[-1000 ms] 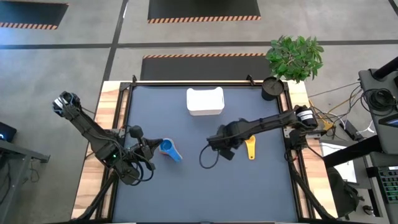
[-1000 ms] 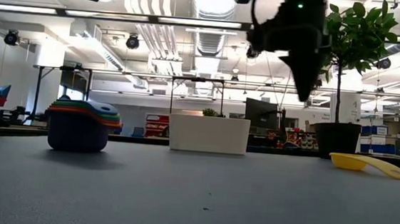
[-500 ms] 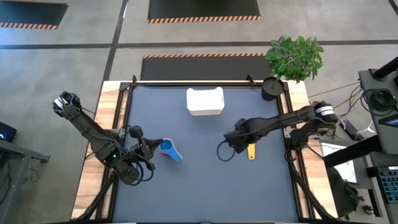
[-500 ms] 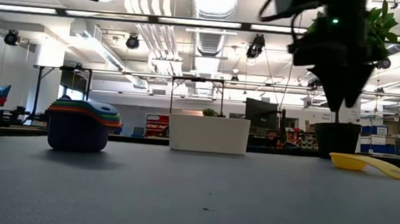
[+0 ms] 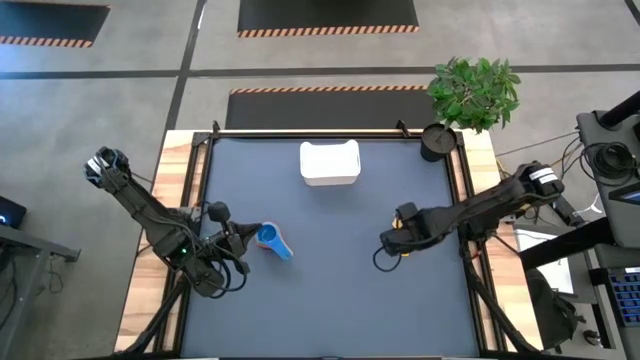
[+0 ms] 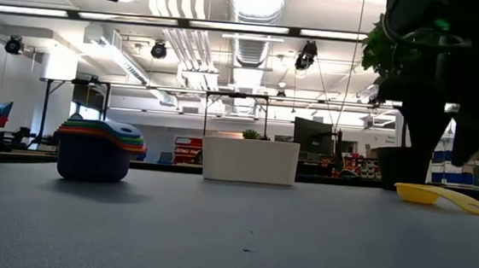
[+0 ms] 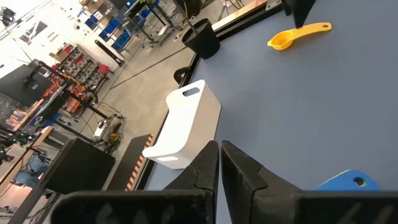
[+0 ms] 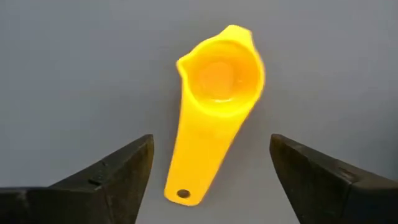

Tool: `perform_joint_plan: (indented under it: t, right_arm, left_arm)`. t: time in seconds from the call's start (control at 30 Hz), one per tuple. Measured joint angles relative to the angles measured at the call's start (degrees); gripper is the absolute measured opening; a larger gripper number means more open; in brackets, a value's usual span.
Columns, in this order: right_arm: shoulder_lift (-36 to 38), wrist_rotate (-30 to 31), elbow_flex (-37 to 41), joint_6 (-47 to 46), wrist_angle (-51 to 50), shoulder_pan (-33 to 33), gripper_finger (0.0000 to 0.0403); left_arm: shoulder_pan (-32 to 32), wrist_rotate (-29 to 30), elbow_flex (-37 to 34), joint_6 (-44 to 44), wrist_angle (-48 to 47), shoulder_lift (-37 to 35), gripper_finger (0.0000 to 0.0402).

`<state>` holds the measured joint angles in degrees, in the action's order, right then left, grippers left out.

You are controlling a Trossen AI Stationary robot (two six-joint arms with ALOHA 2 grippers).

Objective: Nest measuring cups in basket
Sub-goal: Stack the yellow measuring cup on top of the blue measuring cup

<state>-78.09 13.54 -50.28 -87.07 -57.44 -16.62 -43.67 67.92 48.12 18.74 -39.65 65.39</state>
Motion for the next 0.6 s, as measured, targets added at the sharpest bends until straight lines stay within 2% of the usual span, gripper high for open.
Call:
perform_joint_plan:
  t: [0.37, 0.6]
  right_arm:
    - [-0.05, 0.17, 6.52, -0.42, 7.9, 0.0, 0.0296]
    - [-0.05, -0.02, 9.92, -0.41, 14.86, 0.0, 0.0269]
  left_arm:
    - [0.01, 0.0, 0.0, -0.02, -0.01, 0.0, 0.0]
    - [-0.01, 0.0, 0.0, -0.02, -0.01, 0.0, 0.0]
